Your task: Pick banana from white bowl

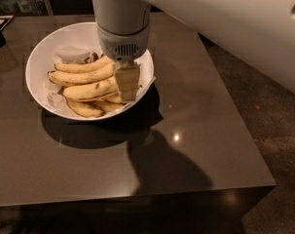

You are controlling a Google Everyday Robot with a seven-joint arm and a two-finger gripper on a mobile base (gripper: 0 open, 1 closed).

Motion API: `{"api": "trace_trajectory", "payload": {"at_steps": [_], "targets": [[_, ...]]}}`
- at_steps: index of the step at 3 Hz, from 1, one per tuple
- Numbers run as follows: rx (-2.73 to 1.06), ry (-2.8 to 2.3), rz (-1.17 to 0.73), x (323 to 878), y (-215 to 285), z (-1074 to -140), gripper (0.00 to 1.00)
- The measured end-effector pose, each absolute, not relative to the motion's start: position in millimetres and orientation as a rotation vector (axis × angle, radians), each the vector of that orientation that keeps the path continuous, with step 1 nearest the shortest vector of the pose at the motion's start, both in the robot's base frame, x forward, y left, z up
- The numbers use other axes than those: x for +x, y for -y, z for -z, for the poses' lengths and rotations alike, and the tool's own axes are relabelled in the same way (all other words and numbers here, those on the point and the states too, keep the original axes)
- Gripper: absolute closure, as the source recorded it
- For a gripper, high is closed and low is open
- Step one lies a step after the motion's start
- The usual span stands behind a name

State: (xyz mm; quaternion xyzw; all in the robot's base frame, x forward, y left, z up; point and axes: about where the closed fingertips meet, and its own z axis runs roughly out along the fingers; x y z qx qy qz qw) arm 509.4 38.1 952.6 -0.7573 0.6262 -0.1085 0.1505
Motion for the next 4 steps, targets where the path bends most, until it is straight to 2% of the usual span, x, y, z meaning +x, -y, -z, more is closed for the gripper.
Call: {"api": "trace_trajectory", "payload": {"at_steps": [1, 2, 4], "targets": [[-2.229, -1.750, 0.317, 512, -48, -951, 0.27], [-2.281, -1.711, 0.312, 515, -59, -947, 0.37], [-2.347, -1.676, 0.286, 525, -72, -936, 0.37]]}}
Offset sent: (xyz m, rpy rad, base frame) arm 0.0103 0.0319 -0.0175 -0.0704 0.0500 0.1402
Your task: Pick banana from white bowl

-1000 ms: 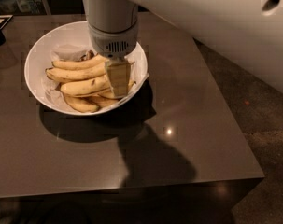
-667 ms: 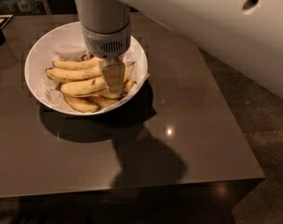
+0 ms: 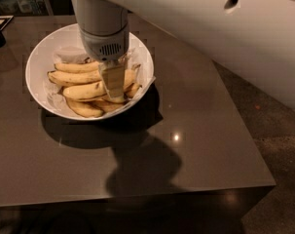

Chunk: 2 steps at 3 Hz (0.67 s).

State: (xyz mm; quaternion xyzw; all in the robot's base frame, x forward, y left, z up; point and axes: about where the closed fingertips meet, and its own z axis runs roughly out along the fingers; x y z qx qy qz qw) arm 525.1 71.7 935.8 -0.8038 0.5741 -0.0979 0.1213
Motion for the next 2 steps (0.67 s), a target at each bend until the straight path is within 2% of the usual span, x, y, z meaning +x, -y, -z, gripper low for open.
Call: {"api": "trace_trajectory", "payload": {"at_steps": [2], "targets": [[-2.387, -1.710, 0.237, 530.4, -74.1, -914.8, 0.43]]}}
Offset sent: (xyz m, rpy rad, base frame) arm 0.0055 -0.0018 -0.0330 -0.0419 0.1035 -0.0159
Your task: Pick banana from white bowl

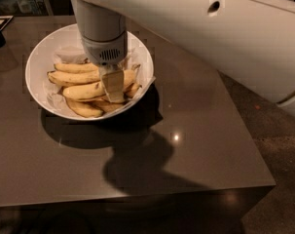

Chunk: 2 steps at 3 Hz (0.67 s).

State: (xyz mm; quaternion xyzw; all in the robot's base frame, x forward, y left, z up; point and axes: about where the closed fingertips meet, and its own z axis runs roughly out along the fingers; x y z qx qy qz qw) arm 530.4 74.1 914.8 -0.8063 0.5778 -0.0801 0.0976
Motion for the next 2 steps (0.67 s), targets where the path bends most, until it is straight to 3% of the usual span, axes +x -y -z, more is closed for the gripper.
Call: {"api": "trace_trajectory", "payload": {"at_steps": [2], "targets": [[-2.429, -1.717, 0.234, 531, -75, -899, 0.43]]}}
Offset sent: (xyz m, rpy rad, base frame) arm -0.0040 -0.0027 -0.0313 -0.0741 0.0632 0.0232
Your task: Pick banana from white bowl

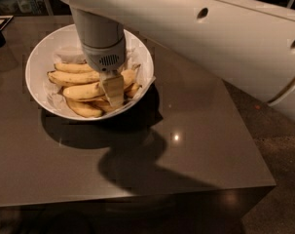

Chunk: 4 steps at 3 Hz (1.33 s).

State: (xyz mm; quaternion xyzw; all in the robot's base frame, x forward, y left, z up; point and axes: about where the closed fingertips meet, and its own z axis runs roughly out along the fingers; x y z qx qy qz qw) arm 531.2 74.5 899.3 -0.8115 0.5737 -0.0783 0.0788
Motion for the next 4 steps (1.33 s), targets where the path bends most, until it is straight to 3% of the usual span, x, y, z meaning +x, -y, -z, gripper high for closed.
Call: {"api": "trace_trajectory", "payload": {"at_steps": [2, 3, 4], "targets": [[-2.450, -1.706, 0.224, 528, -72, -889, 0.84], [-2.450, -1.706, 0.224, 528, -72, -889, 1.00], [-2.394, -1.670, 0.219, 512, -59, -919, 1.00]]}}
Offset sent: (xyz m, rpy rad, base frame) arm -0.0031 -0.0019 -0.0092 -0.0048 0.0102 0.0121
